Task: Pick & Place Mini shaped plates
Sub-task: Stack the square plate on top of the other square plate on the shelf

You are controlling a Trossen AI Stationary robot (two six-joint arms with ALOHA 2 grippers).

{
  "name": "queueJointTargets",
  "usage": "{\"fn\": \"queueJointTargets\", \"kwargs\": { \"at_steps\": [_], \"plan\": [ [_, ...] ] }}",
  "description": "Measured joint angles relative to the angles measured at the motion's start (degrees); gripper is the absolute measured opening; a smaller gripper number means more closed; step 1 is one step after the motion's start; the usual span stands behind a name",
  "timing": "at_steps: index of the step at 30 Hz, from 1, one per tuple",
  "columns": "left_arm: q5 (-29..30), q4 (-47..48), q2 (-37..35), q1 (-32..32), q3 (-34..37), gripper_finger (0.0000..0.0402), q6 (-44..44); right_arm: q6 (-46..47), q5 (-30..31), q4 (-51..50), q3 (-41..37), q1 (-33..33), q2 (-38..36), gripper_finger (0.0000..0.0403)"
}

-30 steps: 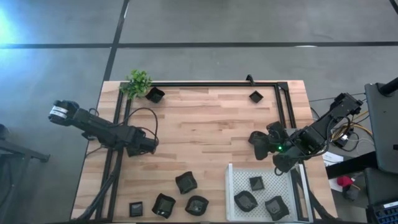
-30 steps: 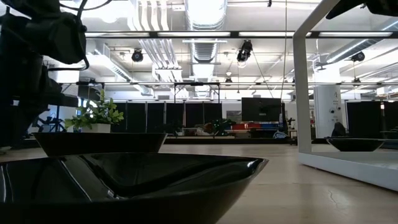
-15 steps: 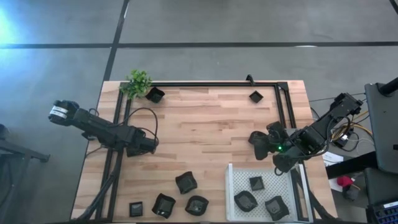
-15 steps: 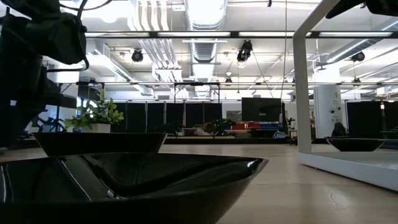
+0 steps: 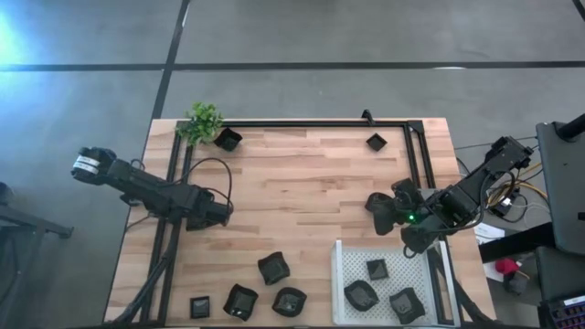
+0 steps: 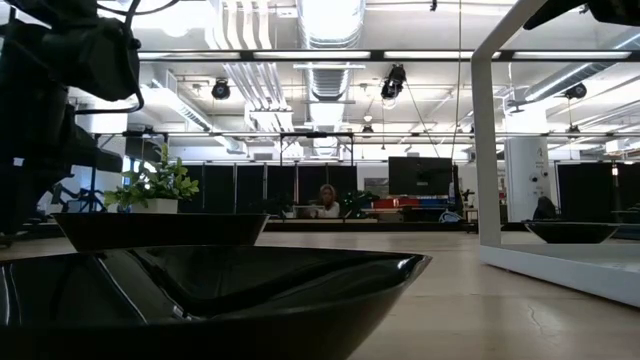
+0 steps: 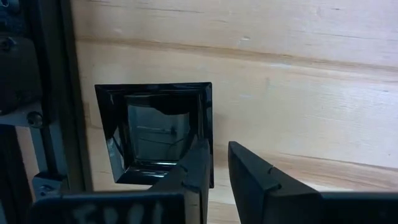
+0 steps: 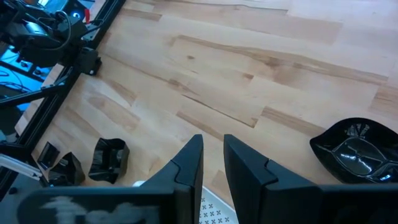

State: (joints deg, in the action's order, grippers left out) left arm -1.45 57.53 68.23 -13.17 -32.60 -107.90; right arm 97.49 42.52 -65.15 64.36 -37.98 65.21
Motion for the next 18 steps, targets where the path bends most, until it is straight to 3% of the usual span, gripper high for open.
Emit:
{"fn": "queueJointTargets", "kwargs": {
  "at_steps": [18],
  "plan": [
    [1.55, -1.90, 0.06, 0.00, 2.05, 0.0058, -0.35, -0.02, -0.02, -0.06, 0.02, 0.13, 0.00, 0.0061]
  ]
}}
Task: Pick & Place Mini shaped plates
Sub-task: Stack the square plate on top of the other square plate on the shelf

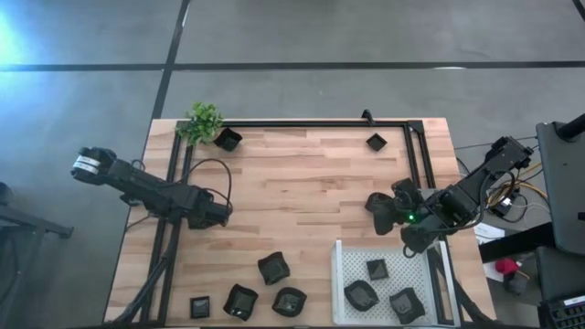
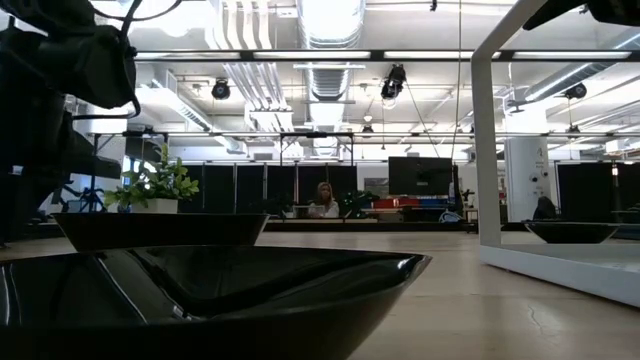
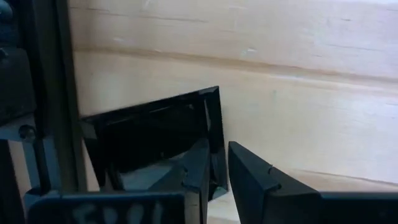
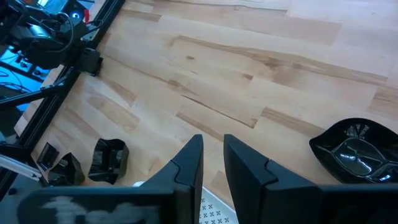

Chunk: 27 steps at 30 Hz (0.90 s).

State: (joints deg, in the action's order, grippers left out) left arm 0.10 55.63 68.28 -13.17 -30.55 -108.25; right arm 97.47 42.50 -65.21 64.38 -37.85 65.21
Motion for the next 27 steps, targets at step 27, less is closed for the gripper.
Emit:
{"fn": "queueJointTargets", "kwargs": {
  "at_steps": [27],
  "plan": [
    [0.00, 4.62, 0.07, 0.00, -4.09, 0.0000, 5.20, 0.02, 0.11, 0.20, 0.00, 0.79, 0.02, 0.0061]
  ]
}}
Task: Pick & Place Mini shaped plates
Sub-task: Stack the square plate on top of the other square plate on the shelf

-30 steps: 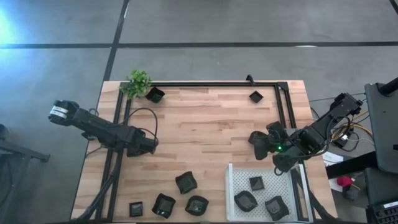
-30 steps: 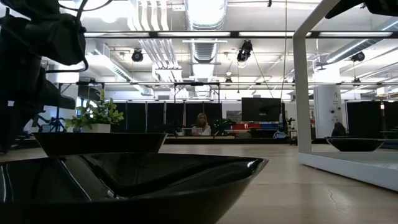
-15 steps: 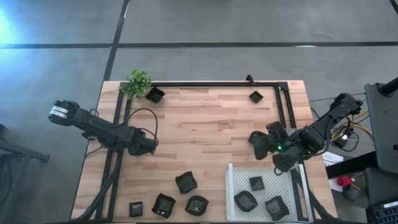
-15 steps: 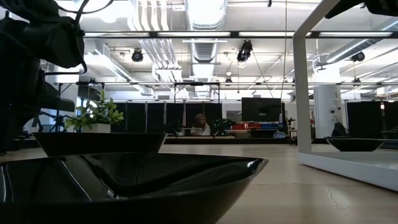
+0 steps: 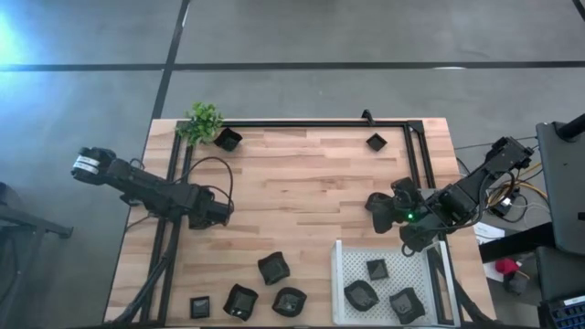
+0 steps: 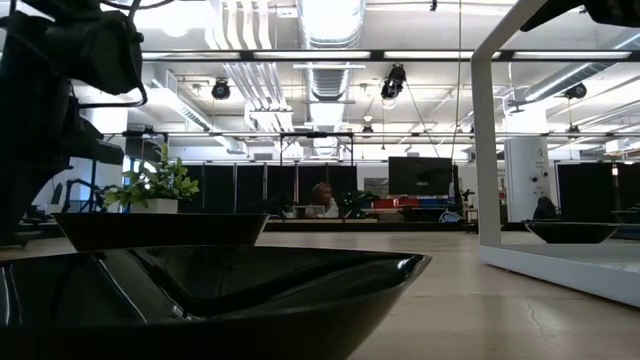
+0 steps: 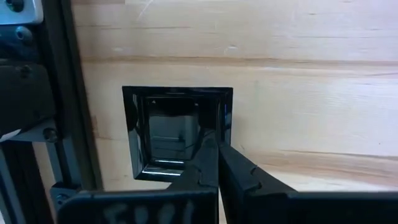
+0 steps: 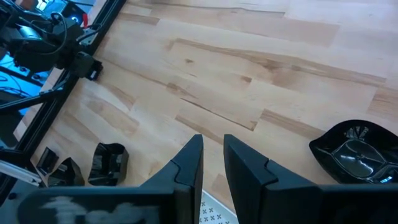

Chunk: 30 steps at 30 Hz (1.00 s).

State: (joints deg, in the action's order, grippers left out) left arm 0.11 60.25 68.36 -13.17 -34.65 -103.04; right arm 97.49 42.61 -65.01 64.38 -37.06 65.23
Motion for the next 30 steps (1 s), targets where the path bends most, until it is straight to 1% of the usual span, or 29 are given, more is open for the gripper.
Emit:
{"fn": "queueJointTargets", "kwargs": {
  "at_steps": [8, 18, 26, 30],
  "plan": [
    [-0.10, -0.51, 0.00, 0.00, 0.03, 0.0005, 0.05, 0.00, 0.02, 0.00, 0.00, 0.00, 0.00, 0.0061],
    [-0.05, -1.72, 0.00, 0.00, 0.24, 0.0057, -0.09, -0.02, 0.04, 0.00, 0.00, 0.00, 0.00, 0.0061],
    [1.08, -5.42, 0.28, 0.00, 1.25, 0.0060, 0.40, -0.02, 0.04, -0.02, 0.00, 0.00, 0.00, 0.0061],
    [1.08, -5.30, 0.28, 0.00, 2.13, 0.0060, 0.57, -0.02, 0.04, 0.00, 0.00, 0.00, 0.00, 0.0061]
  ]
}}
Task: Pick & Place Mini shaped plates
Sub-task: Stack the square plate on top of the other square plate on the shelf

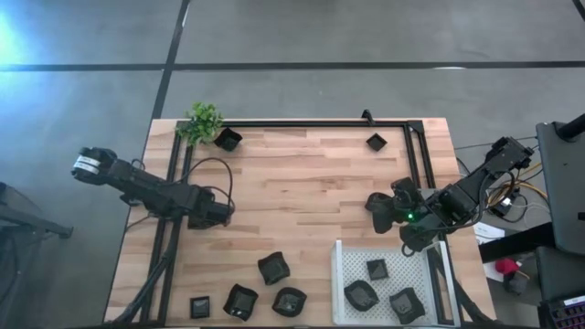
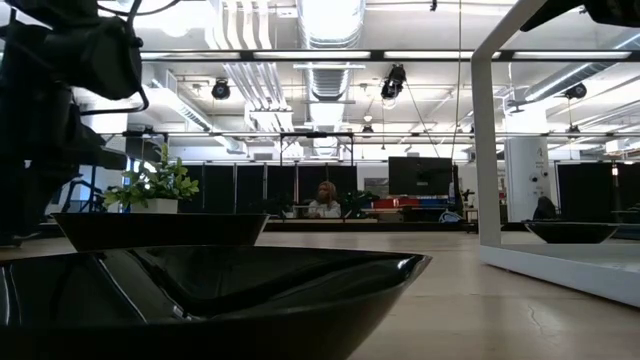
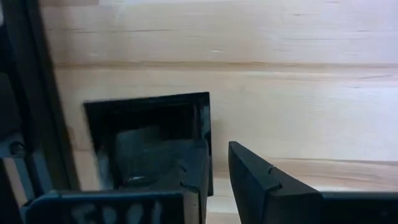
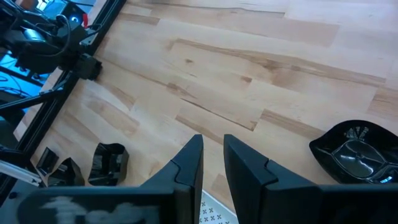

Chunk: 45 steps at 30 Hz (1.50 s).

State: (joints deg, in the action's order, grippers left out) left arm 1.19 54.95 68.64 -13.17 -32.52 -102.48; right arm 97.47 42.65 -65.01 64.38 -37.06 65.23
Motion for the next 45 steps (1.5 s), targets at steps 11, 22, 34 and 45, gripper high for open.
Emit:
{"fn": "queueJointTargets", "kwargs": {
  "at_steps": [11, 22, 34, 45],
  "plan": [
    [-0.24, 0.58, 0.00, 0.01, 0.07, 0.0060, 0.70, 0.00, 0.00, 0.02, 0.00, 0.00, 0.00, 0.0061],
    [-2.01, 2.83, 0.00, 0.00, 0.05, 0.0060, 2.12, 0.00, 0.00, 0.04, 0.00, 0.00, 0.00, 0.0061],
    [-2.03, 2.96, 0.00, 0.02, 0.03, 0.0060, 1.33, 0.00, 0.00, 0.22, 0.00, 0.00, 0.00, 0.0061],
    [-2.22, 3.08, 0.00, 0.00, 0.14, 0.0060, 1.59, 0.00, 0.00, 0.40, 0.00, 0.00, 0.00, 0.0061]
  ]
}}
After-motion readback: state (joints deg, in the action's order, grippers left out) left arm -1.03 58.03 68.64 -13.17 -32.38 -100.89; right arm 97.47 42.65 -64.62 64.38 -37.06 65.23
